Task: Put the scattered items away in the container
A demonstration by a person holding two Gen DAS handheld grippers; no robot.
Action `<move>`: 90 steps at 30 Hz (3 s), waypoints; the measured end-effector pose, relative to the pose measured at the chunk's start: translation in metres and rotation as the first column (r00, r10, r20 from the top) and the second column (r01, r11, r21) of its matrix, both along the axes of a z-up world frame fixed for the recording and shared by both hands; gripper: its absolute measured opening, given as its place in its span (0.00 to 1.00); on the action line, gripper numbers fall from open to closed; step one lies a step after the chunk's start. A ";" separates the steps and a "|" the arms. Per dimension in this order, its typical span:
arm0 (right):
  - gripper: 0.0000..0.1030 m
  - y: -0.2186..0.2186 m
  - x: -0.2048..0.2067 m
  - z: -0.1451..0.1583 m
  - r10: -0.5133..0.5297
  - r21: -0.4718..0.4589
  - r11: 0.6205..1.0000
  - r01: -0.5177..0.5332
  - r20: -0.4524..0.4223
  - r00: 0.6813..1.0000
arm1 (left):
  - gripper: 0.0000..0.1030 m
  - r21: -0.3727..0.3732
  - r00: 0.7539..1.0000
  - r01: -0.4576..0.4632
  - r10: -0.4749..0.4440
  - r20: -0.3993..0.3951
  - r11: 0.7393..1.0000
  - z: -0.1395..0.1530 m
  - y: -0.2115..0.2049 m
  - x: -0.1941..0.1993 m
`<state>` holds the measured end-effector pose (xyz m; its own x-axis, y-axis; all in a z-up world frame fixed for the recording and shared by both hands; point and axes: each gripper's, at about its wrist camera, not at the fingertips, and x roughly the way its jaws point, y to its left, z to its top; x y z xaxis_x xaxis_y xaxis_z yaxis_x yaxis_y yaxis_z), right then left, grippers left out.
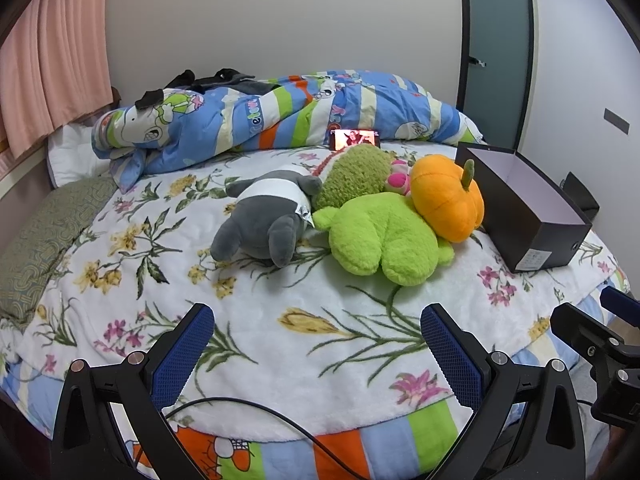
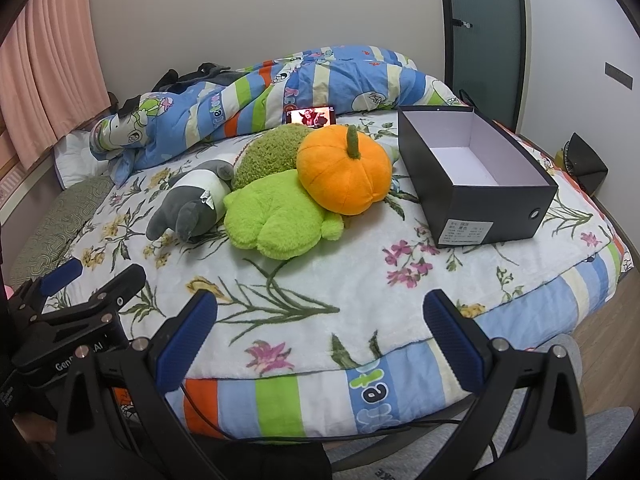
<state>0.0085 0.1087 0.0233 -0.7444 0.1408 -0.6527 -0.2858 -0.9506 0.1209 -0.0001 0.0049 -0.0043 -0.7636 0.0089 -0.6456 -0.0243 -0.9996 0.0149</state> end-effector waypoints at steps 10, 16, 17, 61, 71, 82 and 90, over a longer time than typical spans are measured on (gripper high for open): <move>1.00 0.003 -0.005 0.002 0.006 0.009 1.000 -0.006 0.007 1.000 | 1.00 0.047 1.000 0.027 -0.027 0.003 0.999 0.002 0.000 -0.006; 1.00 0.038 -0.015 0.006 0.037 -0.138 0.990 -0.044 -0.055 0.998 | 1.00 0.237 0.985 0.149 -0.166 0.050 0.960 0.004 0.004 -0.038; 1.00 0.044 -0.017 0.005 0.032 -0.161 0.986 -0.041 -0.057 0.998 | 1.00 0.262 0.983 0.158 -0.178 0.052 0.952 0.003 0.005 -0.045; 0.90 0.134 -0.207 -0.107 0.046 -0.325 0.945 -0.047 -0.012 0.999 | 1.00 0.413 0.884 0.235 -0.371 0.286 0.880 -0.054 0.091 -0.288; 0.98 0.137 -0.231 -0.105 0.094 -0.405 0.907 -0.114 -0.067 0.993 | 1.00 0.500 0.826 0.235 -0.442 0.349 0.834 -0.072 0.113 -0.325; 0.99 0.137 -0.240 -0.099 0.087 -0.391 0.911 -0.127 -0.120 0.989 | 0.96 0.501 0.790 0.297 -0.504 0.348 0.812 -0.077 0.133 -0.335; 0.93 0.138 -0.228 -0.085 0.081 -0.390 0.912 -0.129 -0.138 0.987 | 0.92 0.469 0.796 0.364 -0.530 0.291 0.805 -0.056 0.138 -0.322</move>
